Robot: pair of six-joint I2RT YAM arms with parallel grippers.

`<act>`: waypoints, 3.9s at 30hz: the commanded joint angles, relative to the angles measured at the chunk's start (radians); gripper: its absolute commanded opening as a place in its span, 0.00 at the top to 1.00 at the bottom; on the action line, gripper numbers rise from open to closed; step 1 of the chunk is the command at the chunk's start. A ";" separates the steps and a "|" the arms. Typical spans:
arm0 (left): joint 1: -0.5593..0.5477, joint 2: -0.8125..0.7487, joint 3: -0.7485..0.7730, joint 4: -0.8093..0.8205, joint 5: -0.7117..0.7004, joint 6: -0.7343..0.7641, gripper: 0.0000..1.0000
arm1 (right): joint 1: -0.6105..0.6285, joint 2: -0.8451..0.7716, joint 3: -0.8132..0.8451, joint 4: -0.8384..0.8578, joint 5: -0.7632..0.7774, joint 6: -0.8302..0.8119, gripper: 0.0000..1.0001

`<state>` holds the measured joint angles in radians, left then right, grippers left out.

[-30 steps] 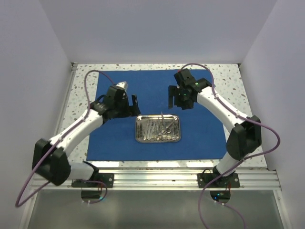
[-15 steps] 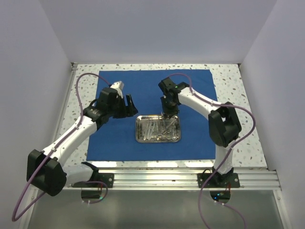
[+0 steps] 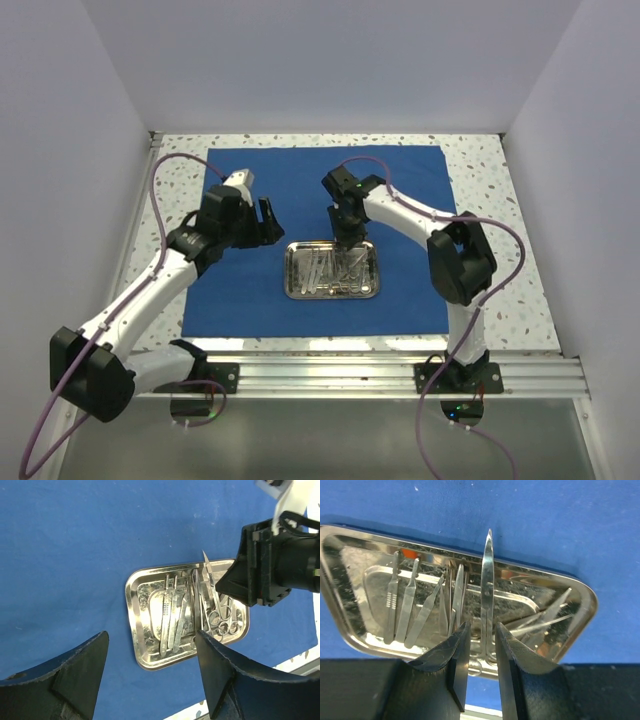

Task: Open and lay out the surgical kit
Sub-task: Pick up the medical item from the container, then place the medical item in the surgical kit, then pick up the medical item from the container.

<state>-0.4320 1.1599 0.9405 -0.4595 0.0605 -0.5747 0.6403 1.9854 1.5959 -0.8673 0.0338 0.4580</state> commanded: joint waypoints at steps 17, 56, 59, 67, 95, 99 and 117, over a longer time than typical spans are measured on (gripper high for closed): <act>0.006 -0.014 0.067 -0.050 -0.051 0.064 0.26 | 0.013 0.139 0.029 0.048 0.038 -0.019 0.84; 0.004 -0.051 0.110 -0.222 -0.176 -0.074 0.24 | -0.284 0.535 0.931 -0.053 0.216 -0.142 0.01; 0.004 -0.043 0.101 -0.209 -0.160 -0.082 0.25 | -0.283 0.463 0.911 -0.049 0.212 -0.130 0.02; 0.001 -0.026 0.077 -0.154 -0.107 -0.059 0.25 | -0.174 0.060 0.420 0.040 0.098 -0.055 0.02; -0.001 -0.154 -0.028 -0.159 -0.093 0.009 0.27 | 0.119 -0.007 -0.086 0.076 0.074 0.153 0.67; -0.001 -0.140 -0.020 -0.159 -0.091 0.009 0.27 | 0.117 0.019 -0.088 0.085 0.084 0.143 0.67; -0.001 -0.126 -0.026 -0.145 -0.105 -0.004 0.28 | 0.116 0.003 -0.004 -0.004 0.084 0.113 1.00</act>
<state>-0.4324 1.0306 0.9173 -0.6342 -0.0311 -0.5831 0.7563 2.0216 1.5219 -0.8089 0.0750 0.5861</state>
